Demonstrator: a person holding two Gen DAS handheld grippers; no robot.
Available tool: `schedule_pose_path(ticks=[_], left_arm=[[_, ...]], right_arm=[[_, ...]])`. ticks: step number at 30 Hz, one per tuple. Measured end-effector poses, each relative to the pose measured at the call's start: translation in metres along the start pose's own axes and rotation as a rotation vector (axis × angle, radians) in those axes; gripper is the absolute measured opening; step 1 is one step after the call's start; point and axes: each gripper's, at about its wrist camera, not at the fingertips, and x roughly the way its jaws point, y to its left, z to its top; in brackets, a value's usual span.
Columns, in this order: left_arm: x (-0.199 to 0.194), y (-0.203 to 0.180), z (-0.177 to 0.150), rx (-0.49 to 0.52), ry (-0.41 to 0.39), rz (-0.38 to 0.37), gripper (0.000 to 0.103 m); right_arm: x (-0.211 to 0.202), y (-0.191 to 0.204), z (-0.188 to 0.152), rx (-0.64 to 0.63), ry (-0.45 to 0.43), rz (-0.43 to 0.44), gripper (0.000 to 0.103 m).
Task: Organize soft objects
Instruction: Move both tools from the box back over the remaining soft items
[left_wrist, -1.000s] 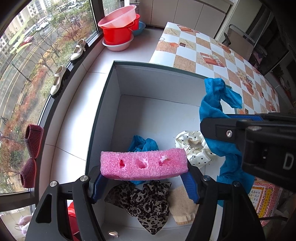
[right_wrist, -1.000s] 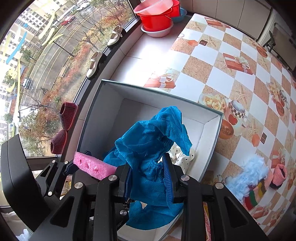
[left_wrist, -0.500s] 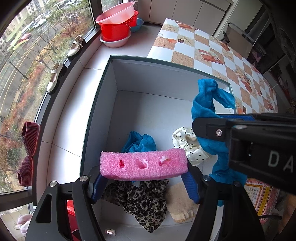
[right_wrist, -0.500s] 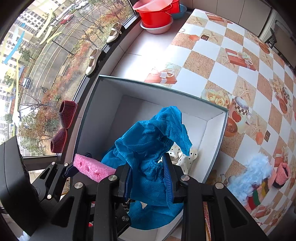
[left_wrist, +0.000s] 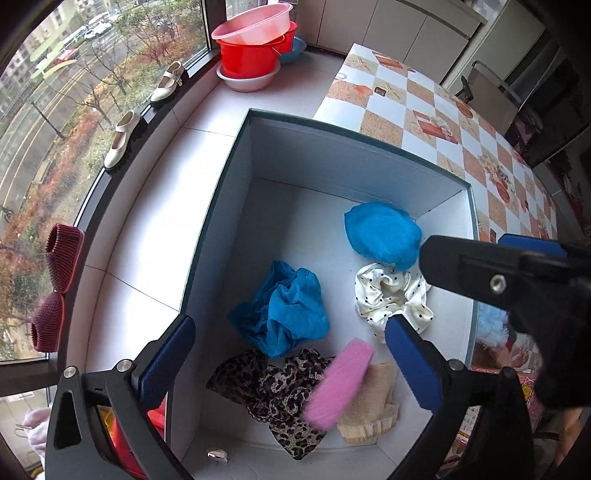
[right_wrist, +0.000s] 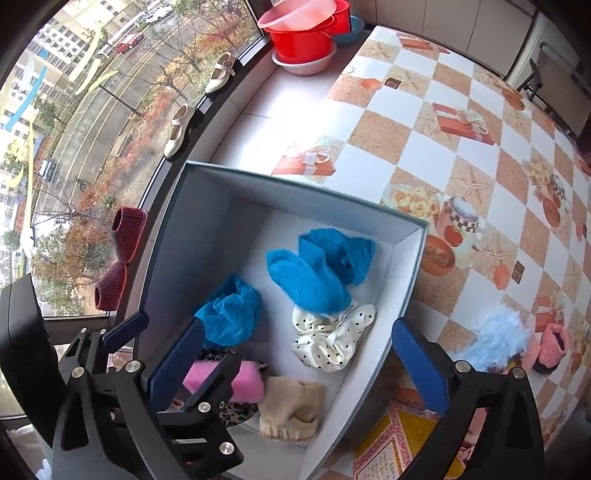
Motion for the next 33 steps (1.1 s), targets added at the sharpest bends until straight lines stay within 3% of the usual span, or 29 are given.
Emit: schedule_pose_path(ticks=[17, 33], left_arm=[[-0.007, -0.007, -0.008, 0.02, 0.031, 0.024, 0.102], [-0.025, -0.024, -0.022, 0.077, 0.075, -0.012, 0.102]], right_arm=[[-0.019, -0.009, -0.011, 0.033, -0.004, -0.004, 0.102], [-0.047, -0.019, -0.034, 0.068, -0.034, 0.029, 0.102]])
